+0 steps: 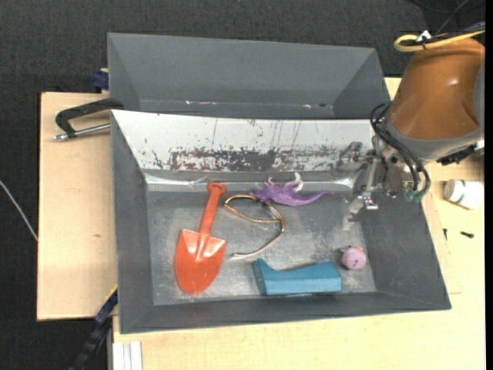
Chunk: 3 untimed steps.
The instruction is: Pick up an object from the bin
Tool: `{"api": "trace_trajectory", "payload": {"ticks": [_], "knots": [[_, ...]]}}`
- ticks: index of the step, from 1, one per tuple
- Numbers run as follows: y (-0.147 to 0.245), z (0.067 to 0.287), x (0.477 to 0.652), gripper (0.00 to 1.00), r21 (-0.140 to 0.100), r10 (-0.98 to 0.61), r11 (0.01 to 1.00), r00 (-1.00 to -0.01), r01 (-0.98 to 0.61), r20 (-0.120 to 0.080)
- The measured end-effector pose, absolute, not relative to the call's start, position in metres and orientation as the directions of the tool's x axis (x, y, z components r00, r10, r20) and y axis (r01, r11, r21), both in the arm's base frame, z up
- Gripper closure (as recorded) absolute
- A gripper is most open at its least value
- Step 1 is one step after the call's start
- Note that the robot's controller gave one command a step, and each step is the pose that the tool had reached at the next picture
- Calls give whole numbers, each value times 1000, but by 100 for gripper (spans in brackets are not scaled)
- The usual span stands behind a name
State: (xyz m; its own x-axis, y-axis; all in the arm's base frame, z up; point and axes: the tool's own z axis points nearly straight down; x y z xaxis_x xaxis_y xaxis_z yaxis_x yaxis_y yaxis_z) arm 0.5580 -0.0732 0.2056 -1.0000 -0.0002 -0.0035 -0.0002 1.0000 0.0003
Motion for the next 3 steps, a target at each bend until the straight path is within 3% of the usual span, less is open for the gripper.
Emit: {"api": "trace_trajectory", "payload": {"ticks": [1, 2, 3], "knots": [[-41, 132, 576, 0, 1, 4, 1000, -1000, 4, -7], [-26, 123, 584, 0, 1, -7, 1000, -1000, -7, -1], [7, 132, 599, 0, 2, 35, 999, -999, 34, -6]]}}
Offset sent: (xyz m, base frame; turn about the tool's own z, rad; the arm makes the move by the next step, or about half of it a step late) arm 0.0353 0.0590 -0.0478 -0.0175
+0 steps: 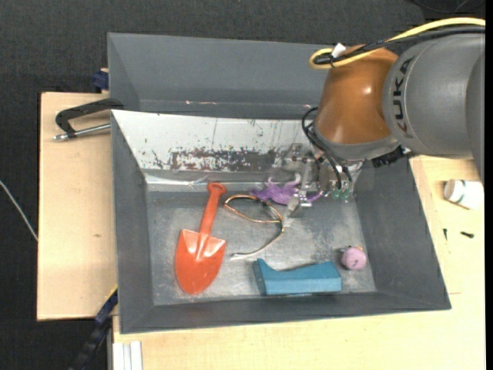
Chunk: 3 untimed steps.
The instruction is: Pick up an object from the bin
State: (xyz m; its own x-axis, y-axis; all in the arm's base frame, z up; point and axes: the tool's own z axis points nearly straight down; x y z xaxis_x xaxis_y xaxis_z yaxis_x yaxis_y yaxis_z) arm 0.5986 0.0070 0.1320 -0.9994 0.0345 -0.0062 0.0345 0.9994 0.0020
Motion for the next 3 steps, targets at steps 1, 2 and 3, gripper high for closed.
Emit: {"api": "trace_trajectory", "payload": {"ticks": [1, 2, 3], "knots": [[11, 85, 593, 0, 3, 284, 959, -959, 284, -5], [22, 77, 602, 100, -1, 156, 988, -988, 156, -3], [22, 77, 602, 100, -1, 155, 988, -988, 155, -3]]}}
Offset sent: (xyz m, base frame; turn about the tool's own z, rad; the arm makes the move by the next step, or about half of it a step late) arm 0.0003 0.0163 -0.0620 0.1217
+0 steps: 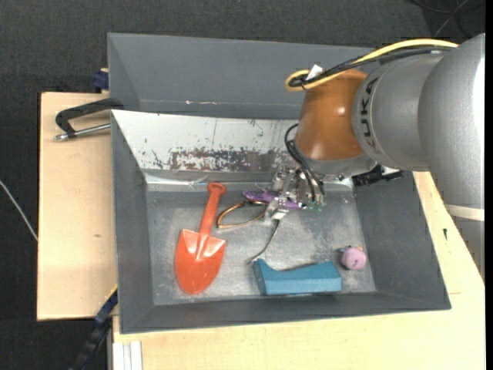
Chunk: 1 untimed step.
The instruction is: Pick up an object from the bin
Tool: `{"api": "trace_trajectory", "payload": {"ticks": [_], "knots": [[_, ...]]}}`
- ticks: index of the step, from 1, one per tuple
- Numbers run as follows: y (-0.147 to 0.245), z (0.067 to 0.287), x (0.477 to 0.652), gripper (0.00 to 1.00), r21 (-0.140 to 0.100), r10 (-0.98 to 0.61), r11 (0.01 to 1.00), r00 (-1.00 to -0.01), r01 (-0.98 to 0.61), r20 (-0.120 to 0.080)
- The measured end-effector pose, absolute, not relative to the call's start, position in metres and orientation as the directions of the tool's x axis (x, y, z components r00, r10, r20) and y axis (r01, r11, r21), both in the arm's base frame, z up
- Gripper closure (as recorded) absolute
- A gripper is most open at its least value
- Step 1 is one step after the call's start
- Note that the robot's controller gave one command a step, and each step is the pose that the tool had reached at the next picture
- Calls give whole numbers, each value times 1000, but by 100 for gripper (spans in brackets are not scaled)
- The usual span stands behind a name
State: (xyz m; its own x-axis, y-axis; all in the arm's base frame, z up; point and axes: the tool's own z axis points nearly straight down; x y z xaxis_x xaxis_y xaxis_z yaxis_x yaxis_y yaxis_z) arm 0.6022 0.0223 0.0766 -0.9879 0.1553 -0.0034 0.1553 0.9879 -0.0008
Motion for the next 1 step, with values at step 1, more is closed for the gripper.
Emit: {"api": "trace_trajectory", "payload": {"ticks": [1], "knots": [[22, 79, 601, 100, -1, 156, 988, -988, 156, -2]]}}
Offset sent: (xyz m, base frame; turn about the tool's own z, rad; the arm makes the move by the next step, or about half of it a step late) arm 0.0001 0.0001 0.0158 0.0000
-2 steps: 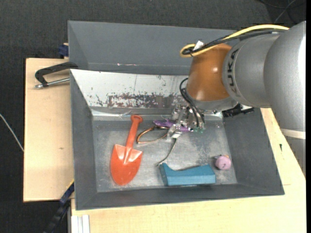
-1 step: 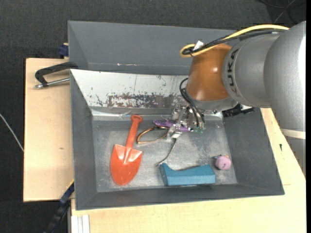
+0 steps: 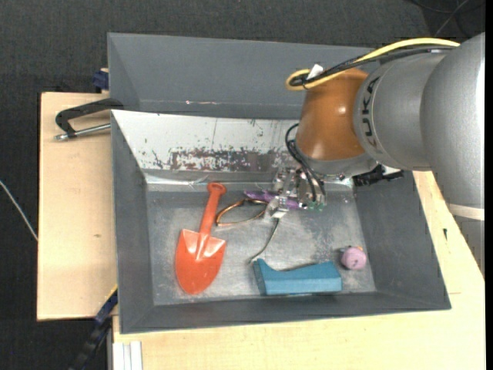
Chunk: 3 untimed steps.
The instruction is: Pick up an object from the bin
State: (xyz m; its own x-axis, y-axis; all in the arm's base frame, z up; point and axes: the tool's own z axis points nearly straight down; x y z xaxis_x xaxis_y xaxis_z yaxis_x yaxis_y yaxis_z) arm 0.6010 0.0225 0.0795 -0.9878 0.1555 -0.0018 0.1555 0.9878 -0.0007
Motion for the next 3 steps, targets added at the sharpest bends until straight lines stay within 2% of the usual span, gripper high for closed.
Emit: {"api": "trace_trajectory", "payload": {"ticks": [3], "knots": [[23, 125, 600, 100, 1, 155, 988, -988, 155, -1]]}}
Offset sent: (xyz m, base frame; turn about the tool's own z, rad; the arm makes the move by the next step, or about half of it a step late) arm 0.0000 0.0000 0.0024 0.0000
